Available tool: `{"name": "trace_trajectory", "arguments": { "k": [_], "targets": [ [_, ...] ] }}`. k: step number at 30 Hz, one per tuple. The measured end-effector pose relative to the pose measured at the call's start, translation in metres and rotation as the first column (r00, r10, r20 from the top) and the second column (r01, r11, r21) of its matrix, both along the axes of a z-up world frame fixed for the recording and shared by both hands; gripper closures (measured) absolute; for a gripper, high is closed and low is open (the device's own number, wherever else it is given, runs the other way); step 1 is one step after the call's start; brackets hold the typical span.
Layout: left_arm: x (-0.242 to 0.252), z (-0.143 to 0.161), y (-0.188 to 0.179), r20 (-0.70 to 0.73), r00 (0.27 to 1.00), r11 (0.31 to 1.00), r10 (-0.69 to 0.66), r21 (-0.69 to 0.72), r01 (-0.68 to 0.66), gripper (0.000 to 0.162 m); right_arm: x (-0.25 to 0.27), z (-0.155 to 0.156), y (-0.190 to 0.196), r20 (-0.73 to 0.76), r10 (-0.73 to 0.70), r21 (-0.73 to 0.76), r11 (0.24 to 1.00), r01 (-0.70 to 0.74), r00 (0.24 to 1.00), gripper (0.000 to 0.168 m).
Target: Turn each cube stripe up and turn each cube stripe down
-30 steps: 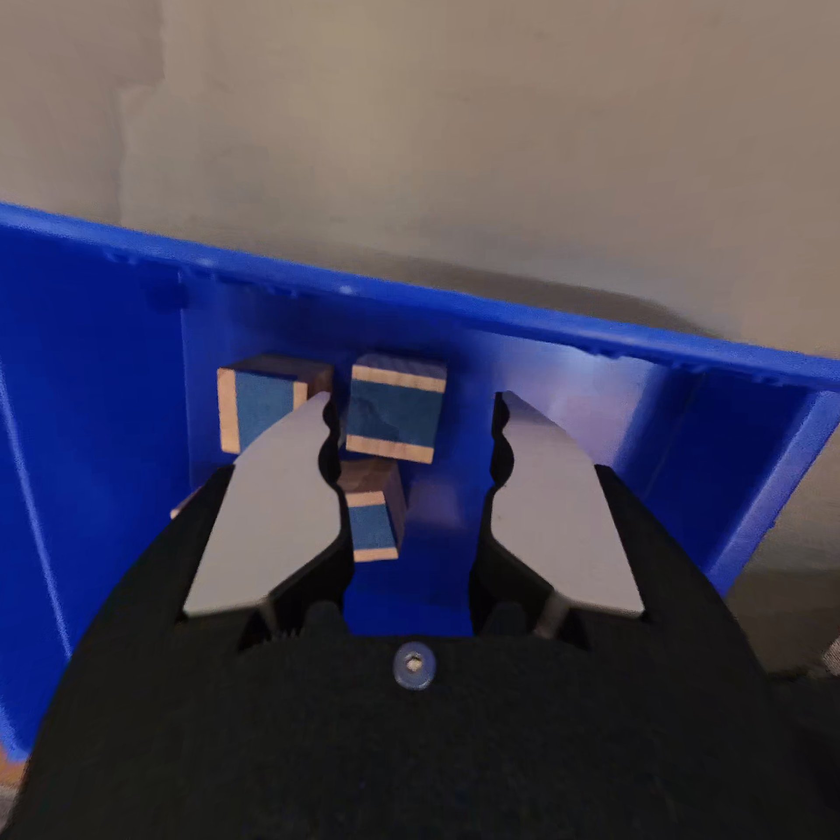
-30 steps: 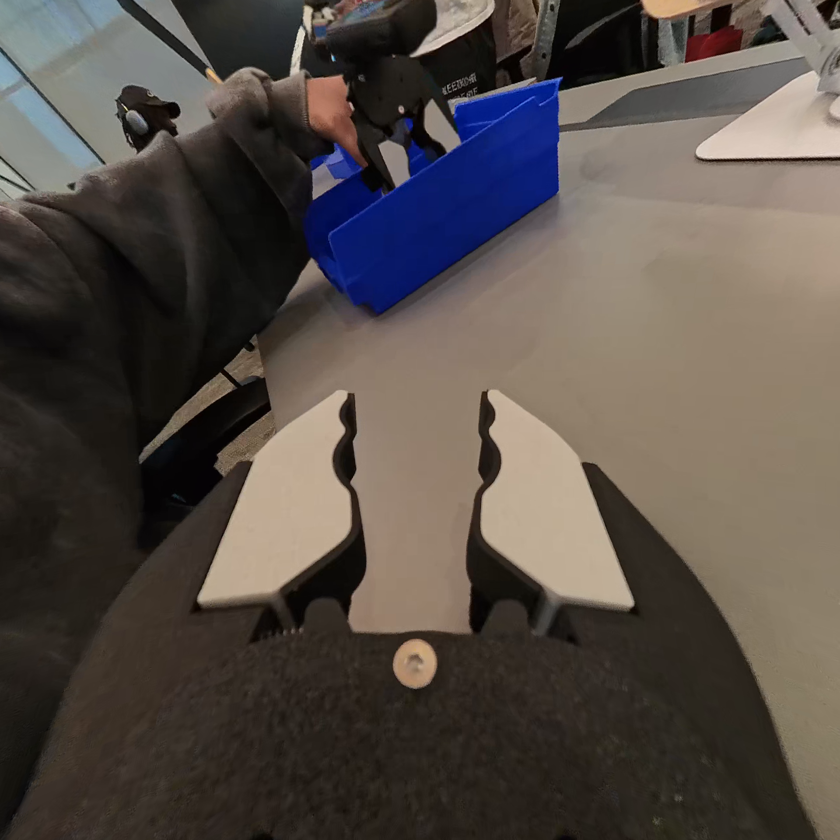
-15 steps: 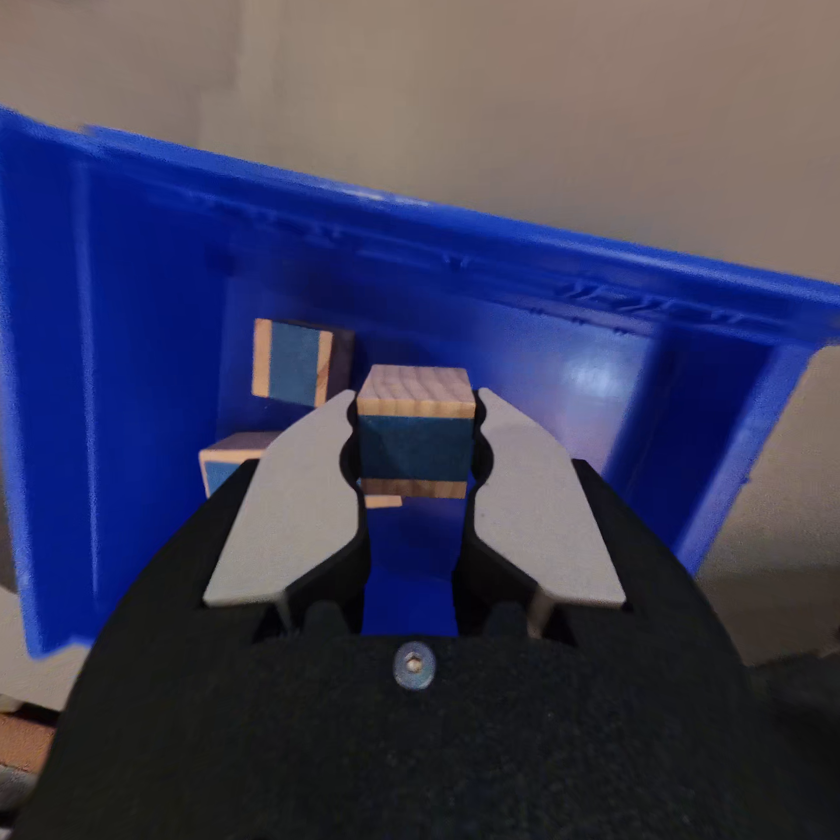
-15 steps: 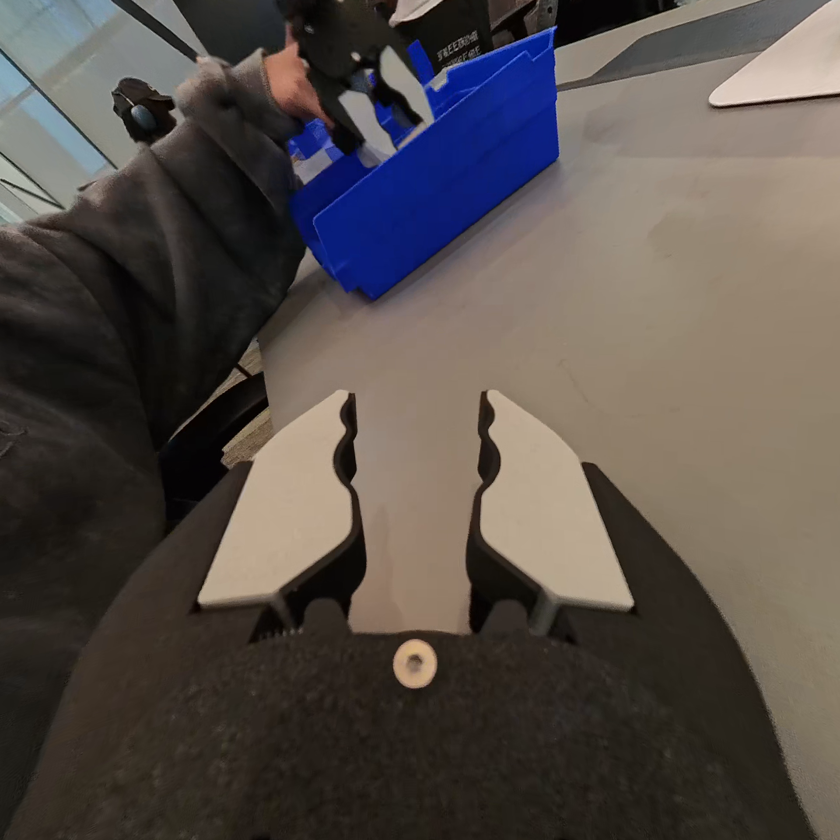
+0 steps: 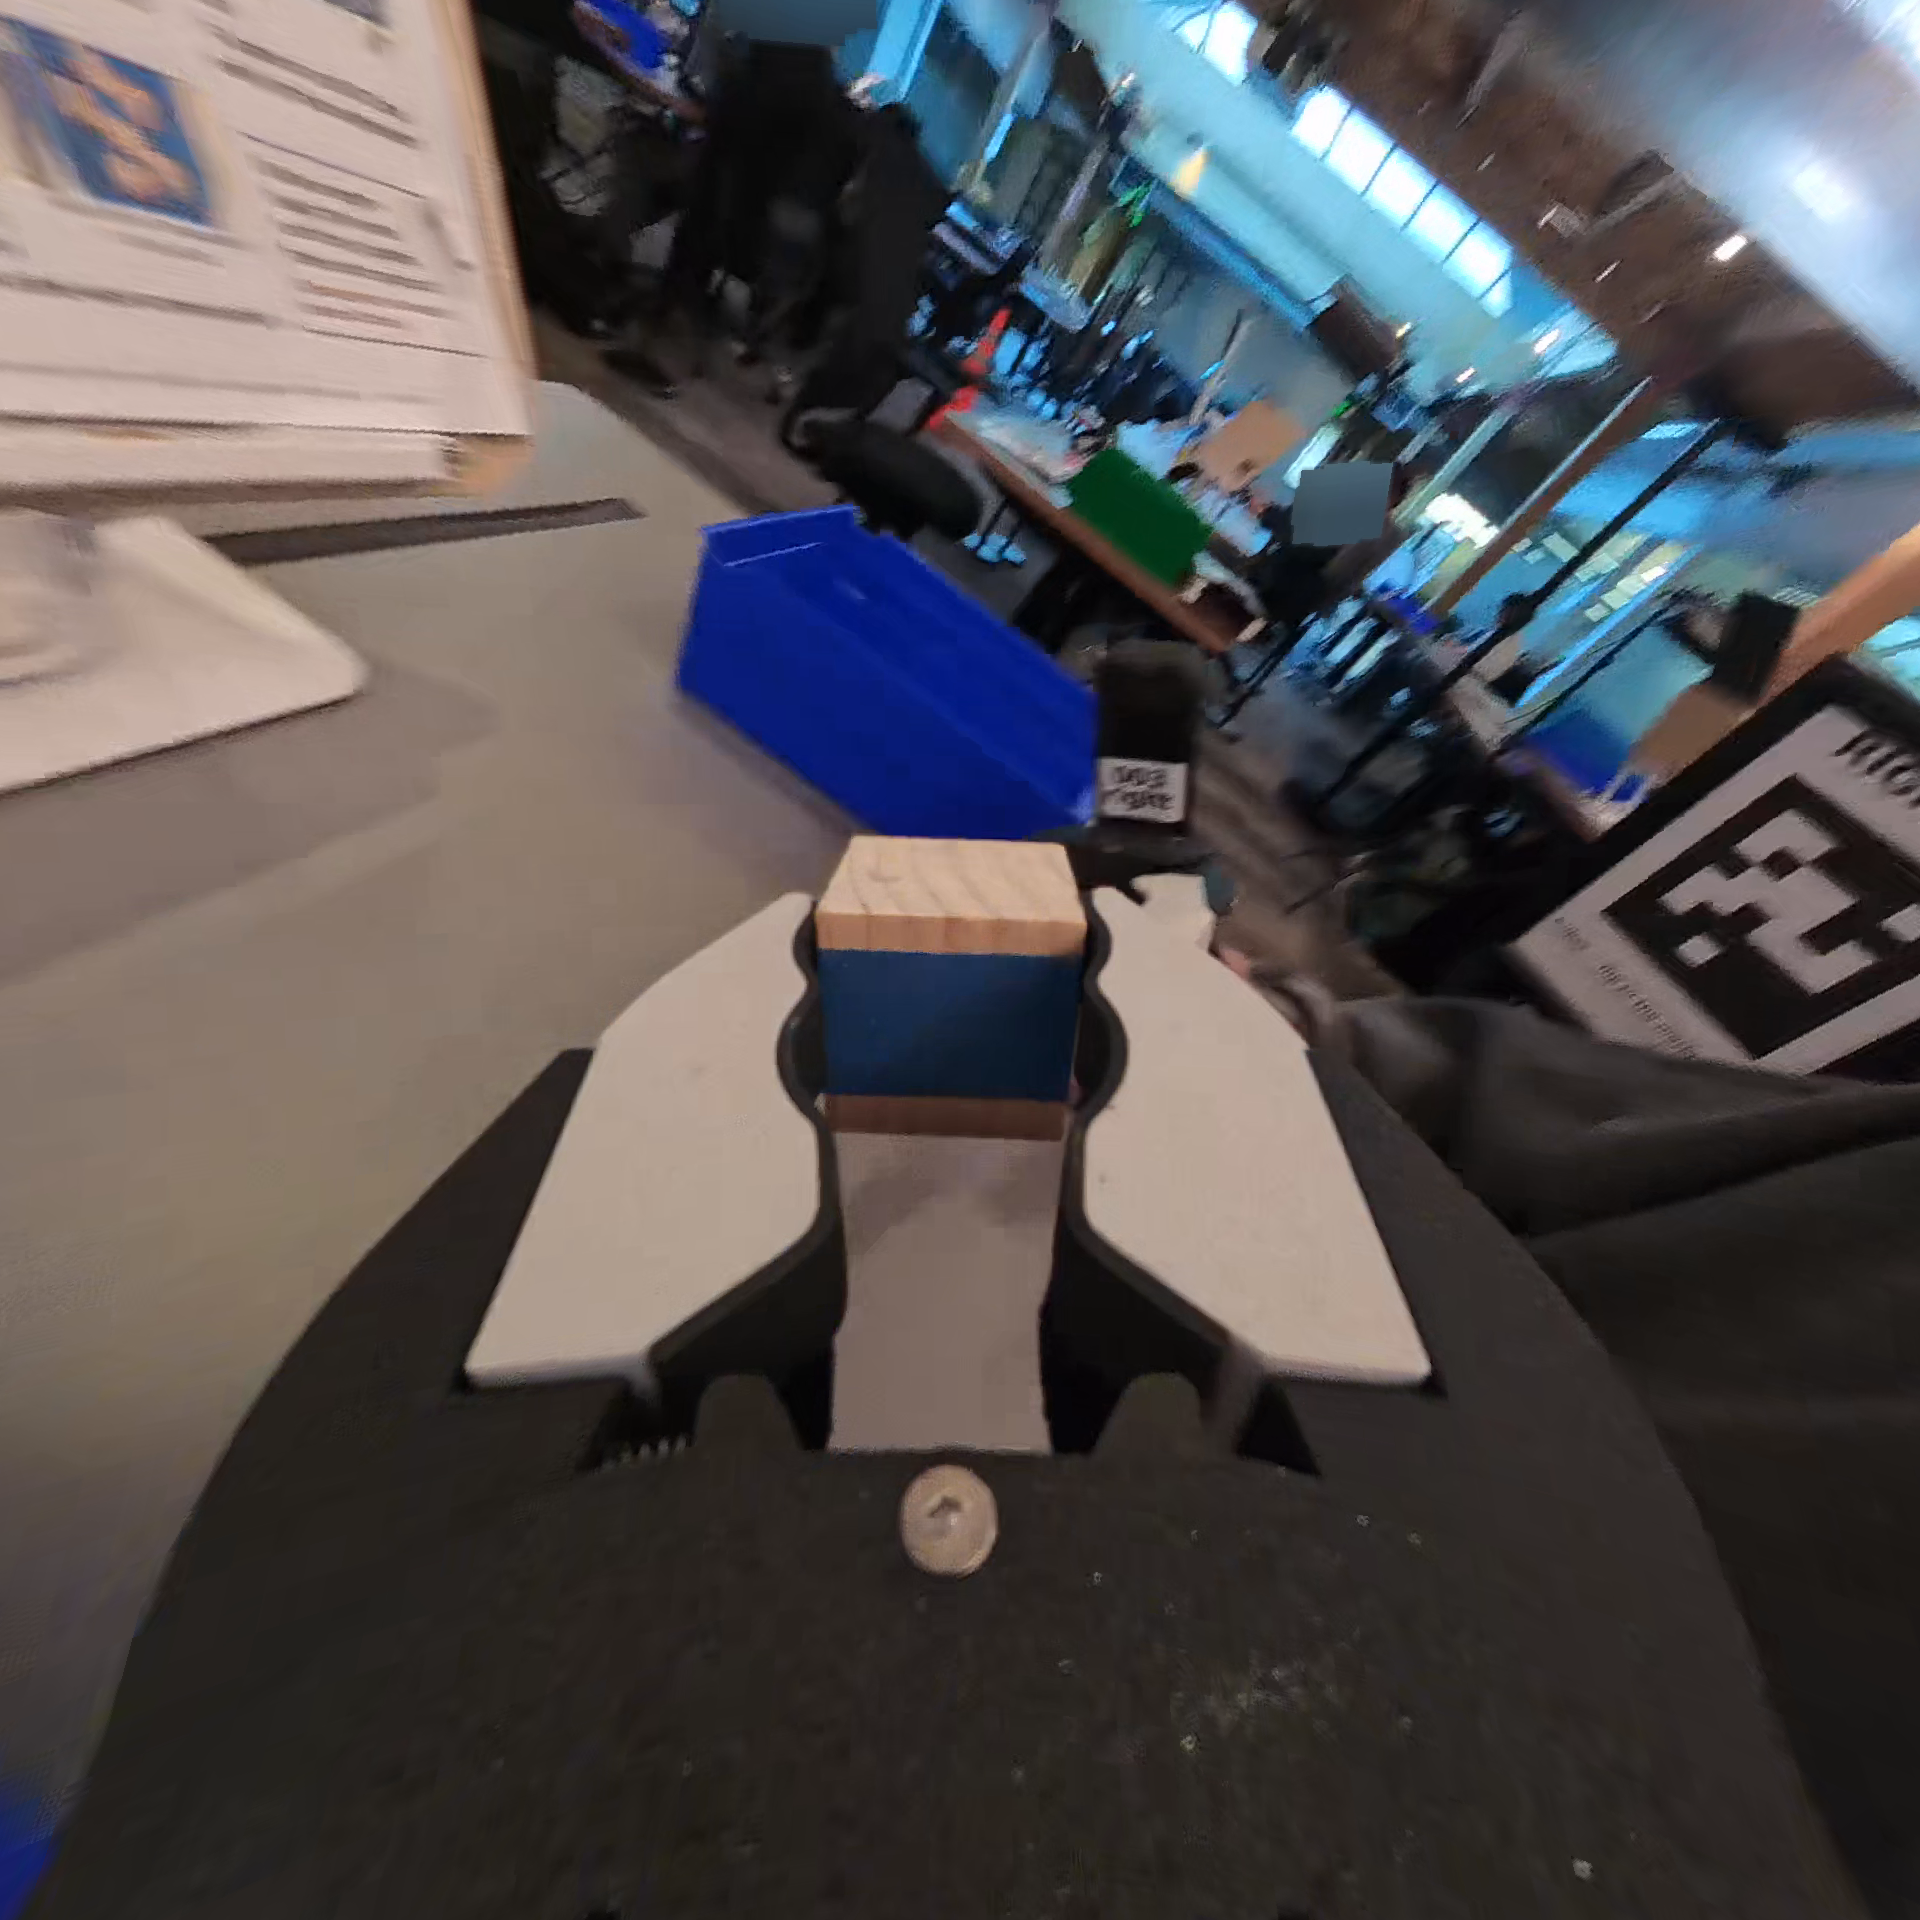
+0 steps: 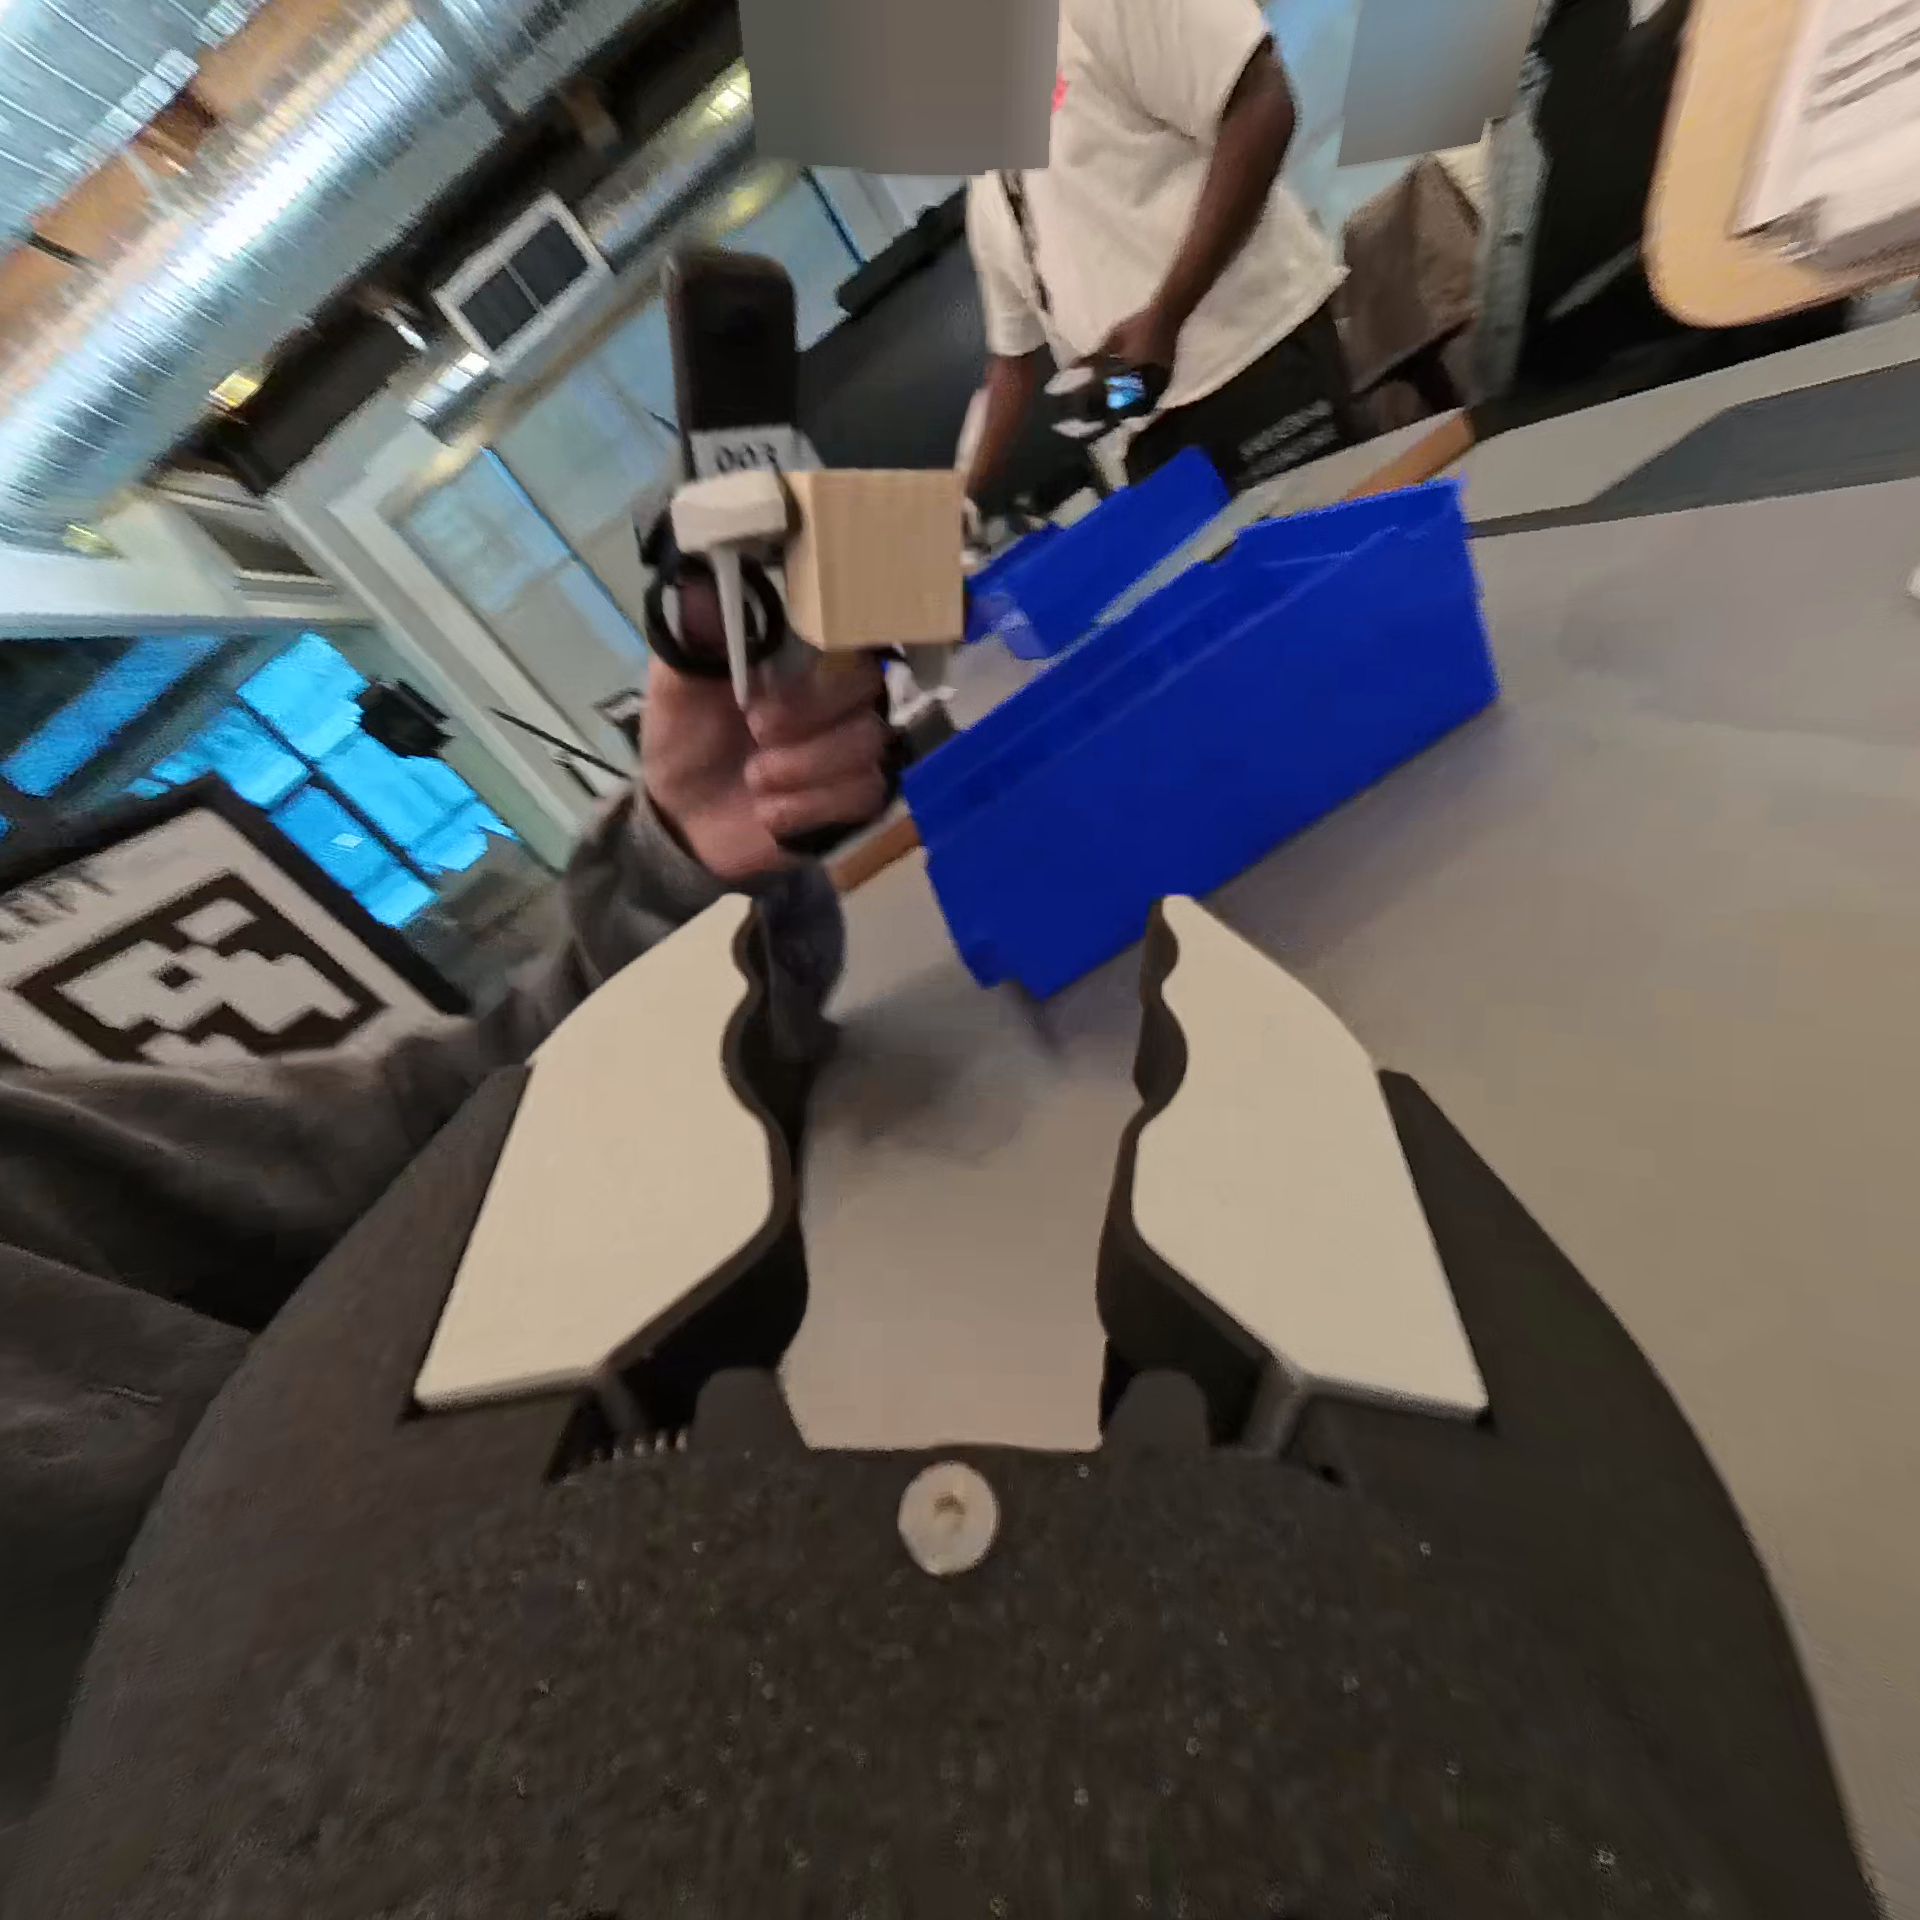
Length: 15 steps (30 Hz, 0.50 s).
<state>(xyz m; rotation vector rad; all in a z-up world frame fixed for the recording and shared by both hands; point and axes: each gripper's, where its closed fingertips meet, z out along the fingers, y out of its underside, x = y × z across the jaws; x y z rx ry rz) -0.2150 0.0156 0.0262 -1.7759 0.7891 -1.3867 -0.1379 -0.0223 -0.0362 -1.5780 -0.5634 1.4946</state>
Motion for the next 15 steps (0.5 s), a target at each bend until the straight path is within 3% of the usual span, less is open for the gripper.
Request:
{"name": "trace_trajectory", "arguments": {
  "k": [5, 10, 12, 15],
  "targets": [
    [0.065, -0.014, -0.034, 0.056, 0.995, 0.994, -0.085, -0.065, 0.089, 0.118, -0.016, 0.011, -0.01, -0.106, 0.084, -0.106, 0.99, -0.096, 0.991, 0.103],
    [0.1, -0.033, -0.044, 0.039, 0.992, 0.991, -0.123, -0.05, 0.124, 0.118, -0.002, 0.011, -0.014, -0.12, 0.061, -0.087, 0.994, -0.072, 0.991, 0.11],
    [0.109, -0.037, -0.045, 0.053, 0.989, 0.988, -0.138, -0.066, 0.142, 0.118, 0.003, 0.012, -0.015, -0.128, 0.059, -0.069, 0.995, -0.069, 0.99, 0.122],
    [0.115, -0.039, -0.044, 0.089, 0.985, 0.986, -0.145, -0.067, 0.151, 0.118, 0.011, 0.01, -0.012, -0.107, 0.028, -0.049, 0.998, -0.033, 0.994, 0.123]
  ]
}}
